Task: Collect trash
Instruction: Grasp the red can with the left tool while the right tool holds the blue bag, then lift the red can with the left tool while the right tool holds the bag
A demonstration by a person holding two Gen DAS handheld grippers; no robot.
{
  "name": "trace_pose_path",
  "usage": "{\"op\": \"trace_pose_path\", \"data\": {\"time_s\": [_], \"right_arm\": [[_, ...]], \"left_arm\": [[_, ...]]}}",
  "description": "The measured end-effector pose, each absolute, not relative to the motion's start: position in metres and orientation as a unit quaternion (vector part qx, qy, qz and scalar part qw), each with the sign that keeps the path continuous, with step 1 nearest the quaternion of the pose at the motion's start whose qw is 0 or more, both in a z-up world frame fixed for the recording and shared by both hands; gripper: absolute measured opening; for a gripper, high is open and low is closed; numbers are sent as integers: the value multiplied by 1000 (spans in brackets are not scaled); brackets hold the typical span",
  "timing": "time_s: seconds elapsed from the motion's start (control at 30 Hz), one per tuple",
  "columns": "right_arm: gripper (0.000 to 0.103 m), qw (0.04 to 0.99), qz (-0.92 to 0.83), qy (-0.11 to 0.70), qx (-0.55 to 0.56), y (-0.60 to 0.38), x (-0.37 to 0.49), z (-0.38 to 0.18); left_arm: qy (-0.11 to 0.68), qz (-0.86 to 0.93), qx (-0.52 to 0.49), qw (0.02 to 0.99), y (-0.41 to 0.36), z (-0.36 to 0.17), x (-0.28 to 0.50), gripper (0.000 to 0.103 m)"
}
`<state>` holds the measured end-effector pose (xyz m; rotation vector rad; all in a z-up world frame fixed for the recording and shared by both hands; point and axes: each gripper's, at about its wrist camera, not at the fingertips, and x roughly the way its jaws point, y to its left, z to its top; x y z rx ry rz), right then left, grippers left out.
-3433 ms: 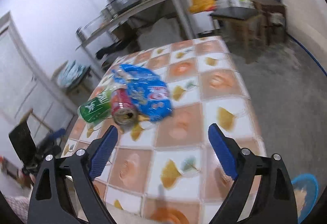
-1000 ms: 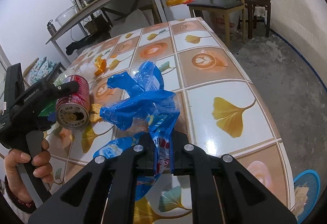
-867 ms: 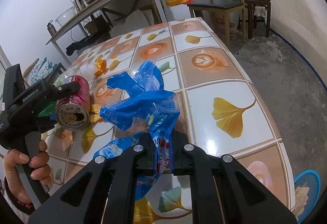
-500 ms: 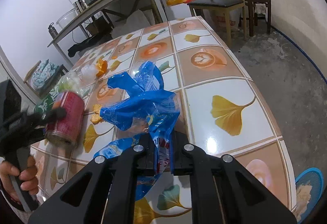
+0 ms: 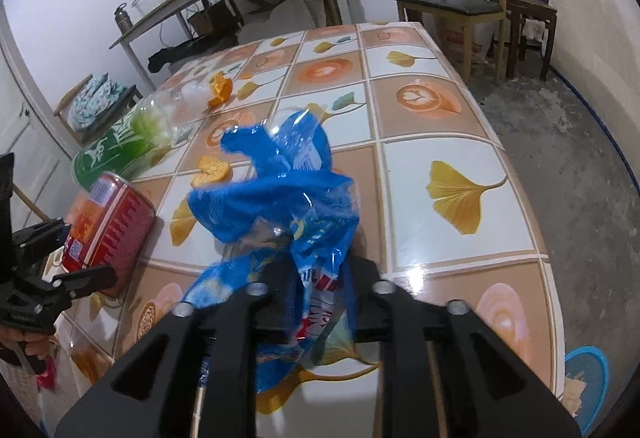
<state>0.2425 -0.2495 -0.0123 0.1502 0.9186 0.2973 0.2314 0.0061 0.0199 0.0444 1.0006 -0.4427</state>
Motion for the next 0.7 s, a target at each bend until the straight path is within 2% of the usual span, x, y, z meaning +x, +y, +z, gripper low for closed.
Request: {"op": "trace_pose_path", "data": {"time_s": [0.07, 0.13, 0.27, 0.37, 0.43, 0.53, 0.7], "right_arm": [[52, 884, 147, 439, 60, -246, 242, -10], [60, 888, 142, 436, 40, -242, 241, -6], [67, 893, 151, 424, 29, -242, 242, 9], [73, 883, 167, 431, 82, -252, 250, 15], [73, 876, 161, 444, 101, -253, 257, 12], [73, 876, 136, 458, 72, -239, 264, 2], [46, 878, 103, 467, 31, -225, 268, -9]], "left_arm": [[475, -208, 17, 855, 7, 18, 233, 76], [476, -207, 13, 854, 7, 17, 234, 76], [471, -203, 15, 858, 8, 17, 236, 76], [465, -202, 18, 862, 9, 17, 236, 76], [461, -205, 14, 864, 10, 17, 236, 76], [457, -206, 7, 865, 11, 16, 237, 76], [443, -205, 7, 873, 12, 15, 235, 70]]}}
